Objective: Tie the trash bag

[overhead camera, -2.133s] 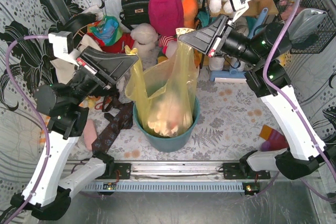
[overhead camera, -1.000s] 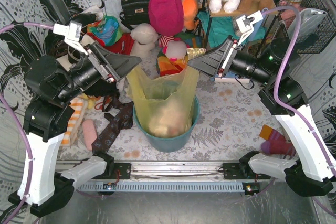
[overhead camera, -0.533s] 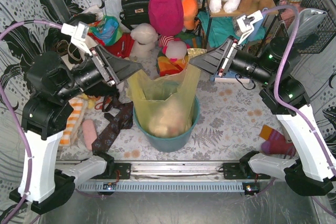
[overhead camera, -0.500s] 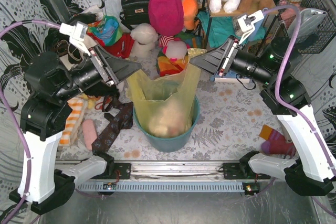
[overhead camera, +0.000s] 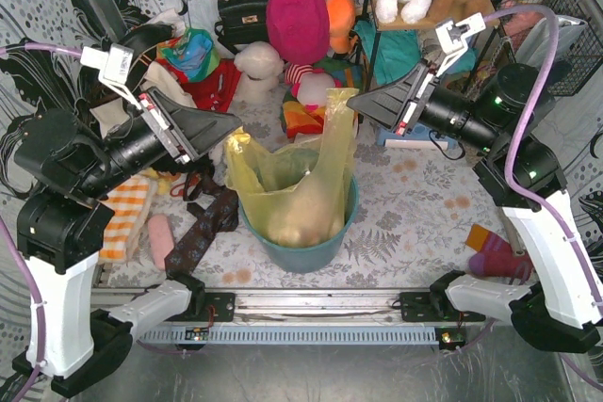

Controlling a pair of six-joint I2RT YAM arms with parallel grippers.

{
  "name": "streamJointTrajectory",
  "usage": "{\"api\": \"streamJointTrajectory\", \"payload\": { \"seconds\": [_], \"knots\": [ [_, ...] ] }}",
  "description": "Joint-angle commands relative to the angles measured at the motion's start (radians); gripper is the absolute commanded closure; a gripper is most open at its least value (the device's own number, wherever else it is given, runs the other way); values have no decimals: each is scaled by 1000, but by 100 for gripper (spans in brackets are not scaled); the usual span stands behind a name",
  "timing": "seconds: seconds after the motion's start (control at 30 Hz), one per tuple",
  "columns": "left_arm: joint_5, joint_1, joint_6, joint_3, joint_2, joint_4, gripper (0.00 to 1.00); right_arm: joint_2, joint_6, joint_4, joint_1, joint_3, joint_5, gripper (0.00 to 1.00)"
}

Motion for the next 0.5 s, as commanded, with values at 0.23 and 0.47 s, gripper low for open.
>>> {"api": "streamJointTrajectory", "payload": {
  "seconds": [0.23, 0.47],
  "knots": [
    [-31, 2, 56, 31, 20, -88, 56, 8, -8, 11, 5, -7, 16, 76],
    [-77, 2, 103, 85, 15, -179, 52, 12, -62, -86, 5, 35, 81, 72]
  ]
}}
